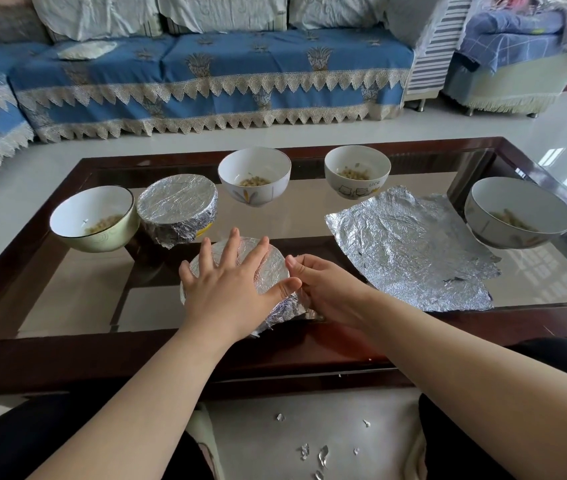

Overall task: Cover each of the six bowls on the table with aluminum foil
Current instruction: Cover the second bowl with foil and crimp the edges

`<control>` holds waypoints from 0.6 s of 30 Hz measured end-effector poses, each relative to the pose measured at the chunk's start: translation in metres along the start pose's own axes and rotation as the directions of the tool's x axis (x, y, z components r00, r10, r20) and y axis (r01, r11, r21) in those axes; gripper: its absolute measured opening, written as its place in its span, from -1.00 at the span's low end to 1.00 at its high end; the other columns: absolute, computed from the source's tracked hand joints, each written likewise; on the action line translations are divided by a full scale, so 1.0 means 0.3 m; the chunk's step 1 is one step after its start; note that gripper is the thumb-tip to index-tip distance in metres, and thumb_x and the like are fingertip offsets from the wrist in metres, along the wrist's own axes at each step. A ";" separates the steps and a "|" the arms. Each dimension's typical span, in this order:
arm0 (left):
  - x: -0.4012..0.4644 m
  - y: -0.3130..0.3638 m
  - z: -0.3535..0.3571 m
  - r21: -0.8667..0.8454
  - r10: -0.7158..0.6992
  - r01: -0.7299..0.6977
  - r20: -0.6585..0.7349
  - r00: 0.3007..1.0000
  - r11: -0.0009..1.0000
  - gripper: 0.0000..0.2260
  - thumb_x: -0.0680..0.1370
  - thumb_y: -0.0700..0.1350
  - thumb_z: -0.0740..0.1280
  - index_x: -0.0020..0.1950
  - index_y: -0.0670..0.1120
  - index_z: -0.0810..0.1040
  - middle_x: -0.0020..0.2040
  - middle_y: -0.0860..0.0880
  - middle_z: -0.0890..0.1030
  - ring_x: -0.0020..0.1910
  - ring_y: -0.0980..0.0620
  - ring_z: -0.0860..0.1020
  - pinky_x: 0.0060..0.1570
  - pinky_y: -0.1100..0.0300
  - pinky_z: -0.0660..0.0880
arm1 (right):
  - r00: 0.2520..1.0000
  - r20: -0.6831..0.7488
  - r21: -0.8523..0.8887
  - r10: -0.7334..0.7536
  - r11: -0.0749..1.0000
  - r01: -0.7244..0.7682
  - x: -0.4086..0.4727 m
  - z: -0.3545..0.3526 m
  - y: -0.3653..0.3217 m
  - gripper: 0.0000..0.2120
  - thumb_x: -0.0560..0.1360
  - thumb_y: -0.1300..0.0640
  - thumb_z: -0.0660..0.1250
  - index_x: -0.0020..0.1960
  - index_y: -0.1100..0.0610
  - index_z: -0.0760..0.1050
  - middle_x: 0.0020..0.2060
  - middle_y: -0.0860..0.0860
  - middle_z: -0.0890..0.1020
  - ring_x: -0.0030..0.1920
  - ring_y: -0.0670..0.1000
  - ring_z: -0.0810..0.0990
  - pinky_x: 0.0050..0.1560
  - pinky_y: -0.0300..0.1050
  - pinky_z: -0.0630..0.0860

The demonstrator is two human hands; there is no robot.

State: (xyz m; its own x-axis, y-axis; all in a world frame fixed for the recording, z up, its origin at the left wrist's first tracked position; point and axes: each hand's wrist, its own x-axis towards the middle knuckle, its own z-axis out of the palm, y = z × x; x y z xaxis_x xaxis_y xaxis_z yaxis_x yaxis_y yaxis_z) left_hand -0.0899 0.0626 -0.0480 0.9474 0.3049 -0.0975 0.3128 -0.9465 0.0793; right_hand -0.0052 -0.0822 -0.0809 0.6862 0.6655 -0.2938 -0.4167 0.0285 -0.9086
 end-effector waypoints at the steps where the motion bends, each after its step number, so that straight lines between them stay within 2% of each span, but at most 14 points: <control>1: 0.001 -0.001 0.000 0.001 -0.001 0.001 -0.001 1.000 1.000 -0.14 0.29 0.60 -0.24 0.57 0.33 -0.14 0.64 0.04 -0.18 0.59 -0.23 -0.19 0.47 -0.32 -0.06 | 1.000 0.002 0.015 0.007 1.000 -0.007 0.002 -0.001 0.001 -0.80 0.62 0.08 0.20 -0.13 0.15 0.39 -0.45 -0.04 0.44 -0.52 -0.17 0.37 -0.50 -0.36 0.33; 4: 0.002 -0.001 0.000 0.008 0.001 -0.001 -0.002 1.000 1.000 -0.14 0.30 0.59 -0.24 0.58 0.33 -0.14 0.64 0.04 -0.17 0.59 -0.23 -0.18 0.47 -0.32 -0.05 | 0.999 0.020 0.105 0.037 0.994 -0.039 0.015 -0.013 0.011 -0.90 0.60 0.09 0.26 0.06 0.11 0.42 -0.27 -0.01 0.47 -0.41 -0.17 0.42 -0.43 -0.37 0.38; 6: 0.001 0.000 -0.001 0.014 0.005 -0.005 0.004 1.000 1.000 -0.15 0.31 0.59 -0.24 0.57 0.33 -0.15 0.64 0.04 -0.18 0.59 -0.23 -0.19 0.47 -0.32 -0.05 | 0.998 0.034 0.172 0.056 0.983 -0.061 0.027 -0.018 0.014 -0.86 0.58 0.10 0.30 0.11 0.08 0.42 -0.22 -0.01 0.48 -0.36 -0.14 0.45 -0.39 -0.36 0.41; 8: 0.000 0.002 -0.005 0.010 0.003 -0.003 0.015 1.000 1.000 -0.15 0.30 0.59 -0.24 0.57 0.34 -0.16 0.64 0.04 -0.20 0.59 -0.23 -0.20 0.47 -0.32 -0.06 | 0.996 0.068 0.229 0.050 0.971 -0.064 0.039 -0.022 0.015 -0.79 0.51 0.11 0.38 0.11 0.09 0.44 -0.13 0.05 0.50 -0.25 -0.07 0.47 -0.27 -0.28 0.44; 10: -0.001 0.003 -0.008 0.006 0.001 -0.002 0.021 1.000 1.000 -0.14 0.29 0.58 -0.25 0.57 0.34 -0.16 0.64 0.04 -0.20 0.59 -0.23 -0.20 0.46 -0.32 -0.07 | 0.994 0.107 0.257 0.030 0.965 -0.057 0.044 -0.022 0.017 -0.80 0.48 0.11 0.41 0.05 0.11 0.47 -0.09 0.09 0.51 -0.19 -0.01 0.46 -0.17 -0.20 0.44; 12: -0.001 0.004 -0.011 0.011 0.002 -0.002 0.022 1.000 1.000 -0.13 0.27 0.58 -0.28 0.57 0.34 -0.16 0.64 0.03 -0.20 0.59 -0.23 -0.20 0.46 -0.33 -0.06 | 0.990 0.136 0.266 0.031 0.962 -0.066 0.043 -0.021 0.026 -0.86 0.48 0.10 0.40 -0.02 0.10 0.48 -0.12 0.08 0.52 -0.22 -0.01 0.47 -0.20 -0.18 0.46; 14: -0.001 0.003 -0.009 0.012 0.001 -0.001 0.021 1.000 1.000 -0.13 0.27 0.58 -0.28 0.57 0.34 -0.17 0.64 0.03 -0.20 0.59 -0.23 -0.20 0.46 -0.33 -0.06 | 0.986 0.166 0.267 0.025 0.961 -0.070 0.040 -0.022 0.032 -0.83 0.43 0.03 0.42 -0.06 0.07 0.51 -0.12 0.07 0.51 -0.22 -0.01 0.47 -0.22 -0.19 0.48; 18: 0.001 0.002 -0.004 0.007 0.000 0.000 0.011 1.000 1.000 -0.13 0.28 0.59 -0.27 0.57 0.34 -0.16 0.64 0.04 -0.19 0.59 -0.22 -0.19 0.47 -0.32 -0.05 | 0.977 0.213 0.284 0.009 0.956 -0.071 0.038 -0.035 0.036 -0.84 0.44 0.07 0.41 -0.01 0.11 0.57 -0.07 0.10 0.56 -0.12 0.03 0.52 -0.08 -0.16 0.50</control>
State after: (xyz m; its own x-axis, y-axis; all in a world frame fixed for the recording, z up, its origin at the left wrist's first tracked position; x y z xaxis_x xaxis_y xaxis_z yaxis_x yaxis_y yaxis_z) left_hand -0.0894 0.0621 -0.0467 0.9466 0.3035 -0.1085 0.3120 -0.9473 0.0722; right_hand 0.0043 -0.0822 -0.0971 0.5397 0.8092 -0.2322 -0.6166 0.1921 -0.7635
